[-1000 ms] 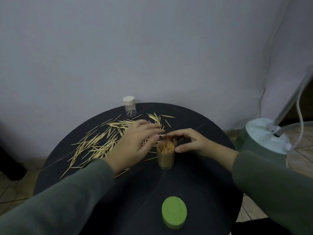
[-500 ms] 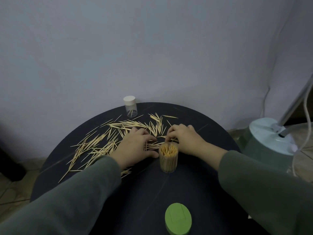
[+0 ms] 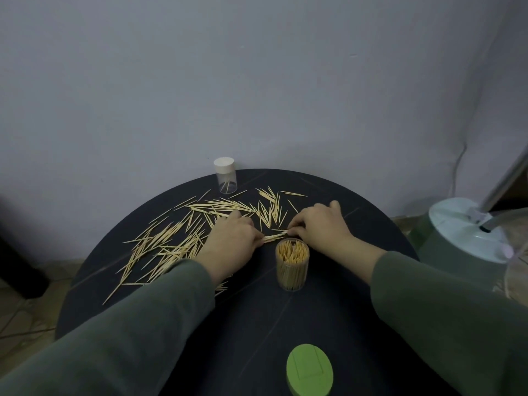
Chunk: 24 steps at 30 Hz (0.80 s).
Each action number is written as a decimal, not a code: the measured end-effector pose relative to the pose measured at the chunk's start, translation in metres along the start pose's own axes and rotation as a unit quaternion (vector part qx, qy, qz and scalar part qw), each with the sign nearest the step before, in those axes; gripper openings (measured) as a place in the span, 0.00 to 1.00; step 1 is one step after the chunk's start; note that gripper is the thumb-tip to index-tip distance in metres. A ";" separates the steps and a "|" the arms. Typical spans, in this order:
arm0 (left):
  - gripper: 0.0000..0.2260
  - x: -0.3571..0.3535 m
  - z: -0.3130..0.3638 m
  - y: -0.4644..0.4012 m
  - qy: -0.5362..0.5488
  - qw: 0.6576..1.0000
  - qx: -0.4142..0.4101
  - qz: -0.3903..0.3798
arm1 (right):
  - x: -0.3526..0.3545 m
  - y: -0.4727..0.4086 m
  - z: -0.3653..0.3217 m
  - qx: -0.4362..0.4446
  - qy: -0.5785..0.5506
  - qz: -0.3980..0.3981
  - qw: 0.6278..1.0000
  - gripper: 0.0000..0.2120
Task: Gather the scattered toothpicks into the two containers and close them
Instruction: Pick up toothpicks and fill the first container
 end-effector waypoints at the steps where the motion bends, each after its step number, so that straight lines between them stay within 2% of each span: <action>1: 0.15 0.002 0.002 0.000 -0.005 1.000 -0.001 0.004 | 0.002 0.000 -0.004 0.017 0.037 0.003 0.999 0.12; 6: 0.15 0.008 0.009 0.000 -0.048 0.999 0.003 0.005 | 0.000 0.002 -0.021 0.093 0.237 -0.030 0.967 0.16; 9: 0.13 0.008 0.013 0.000 -0.084 0.996 0.007 -0.012 | -0.005 0.004 -0.023 0.106 0.292 -0.062 0.949 0.18; 12: 0.12 0.008 0.018 0.002 -0.119 0.993 -0.002 -0.023 | -0.004 0.005 -0.025 0.117 0.300 -0.062 0.945 0.18; 19: 0.12 0.009 0.021 0.004 -0.129 0.991 -0.002 -0.018 | 0.009 0.008 -0.021 0.123 0.232 0.008 0.965 0.12; 24: 0.13 0.011 0.018 0.004 -0.091 0.996 0.007 -0.001 | 0.004 0.014 -0.026 0.118 0.257 -0.010 0.959 0.16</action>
Point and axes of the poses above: each hand's wrist, its own y-axis away from the middle knuckle, its own x-axis out of the back of the hand, z = x × y, the point moved 5 cm from there along -y, towards the middle knuckle, and after that the axes turned 14 degrees about y, right-handed, at the moved point
